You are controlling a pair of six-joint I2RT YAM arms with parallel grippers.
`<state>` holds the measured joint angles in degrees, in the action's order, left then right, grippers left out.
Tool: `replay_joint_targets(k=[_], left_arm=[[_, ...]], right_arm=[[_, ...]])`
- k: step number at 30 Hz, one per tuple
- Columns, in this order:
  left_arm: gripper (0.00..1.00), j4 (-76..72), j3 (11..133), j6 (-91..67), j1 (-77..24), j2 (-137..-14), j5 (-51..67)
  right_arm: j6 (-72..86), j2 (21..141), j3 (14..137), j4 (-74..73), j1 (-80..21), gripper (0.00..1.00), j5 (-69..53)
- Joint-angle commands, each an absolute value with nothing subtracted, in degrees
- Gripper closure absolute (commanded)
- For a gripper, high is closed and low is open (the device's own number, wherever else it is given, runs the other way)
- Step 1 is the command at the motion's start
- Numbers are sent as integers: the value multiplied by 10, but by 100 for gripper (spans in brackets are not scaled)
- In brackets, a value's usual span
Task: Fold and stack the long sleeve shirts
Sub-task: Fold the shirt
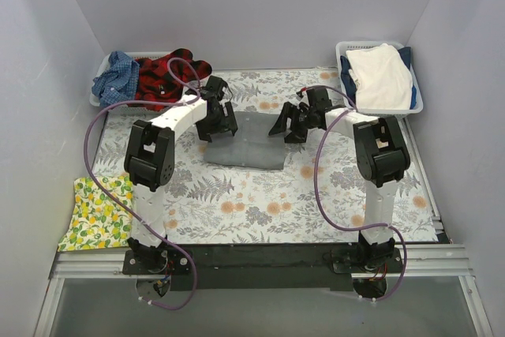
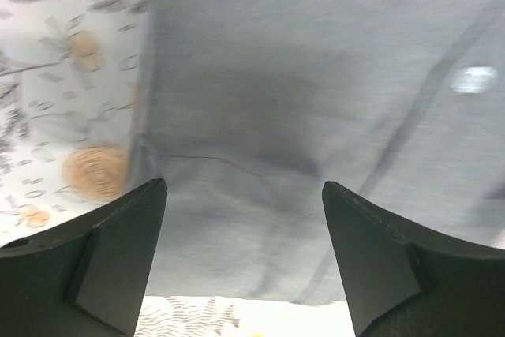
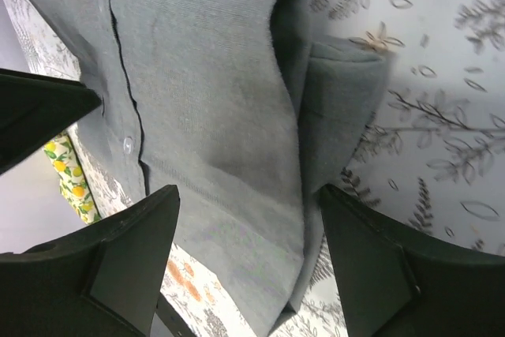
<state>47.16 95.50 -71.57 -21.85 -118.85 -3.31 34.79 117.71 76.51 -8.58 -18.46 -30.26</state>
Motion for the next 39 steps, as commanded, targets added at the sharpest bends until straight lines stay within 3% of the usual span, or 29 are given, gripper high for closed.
replay_joint_targets(k=[1, 7, 13, 16, 19, 20, 24, 30, 36, 39], left_arm=[[21, 469, 896, -697, -209, -1157, -72], [24, 461, 868, -688, -209, -1194, -56], [25, 455, 852, -687, -209, -1192, -41], [25, 451, 848, -688, -209, -1192, -24], [25, 449, 858, -694, -207, -1172, -18], [23, 449, 868, -697, -206, -1162, -17], [19, 447, 963, -719, -185, -1093, -17], [18, 444, 1003, -729, -147, -1042, -23], [18, 446, 1009, -719, -121, -1036, -20], [18, 448, 1020, -717, -110, -1041, -11]], right_arm=[[325, 1227, 757, -105, -207, 20, -262], [320, 1246, 731, -104, -226, 29, -255], [317, 1256, 735, -105, -229, 53, -258], [314, 1265, 746, -105, -230, 67, -273], [309, 1271, 753, -108, -230, 87, -287], [302, 1269, 756, -116, -231, 98, -287], [275, 1242, 765, -163, -228, 99, -260], [211, 1173, 790, -297, -208, 99, -193], [149, 1119, 835, -429, -188, 99, -51], [129, 1098, 884, -496, -181, 99, 78]])
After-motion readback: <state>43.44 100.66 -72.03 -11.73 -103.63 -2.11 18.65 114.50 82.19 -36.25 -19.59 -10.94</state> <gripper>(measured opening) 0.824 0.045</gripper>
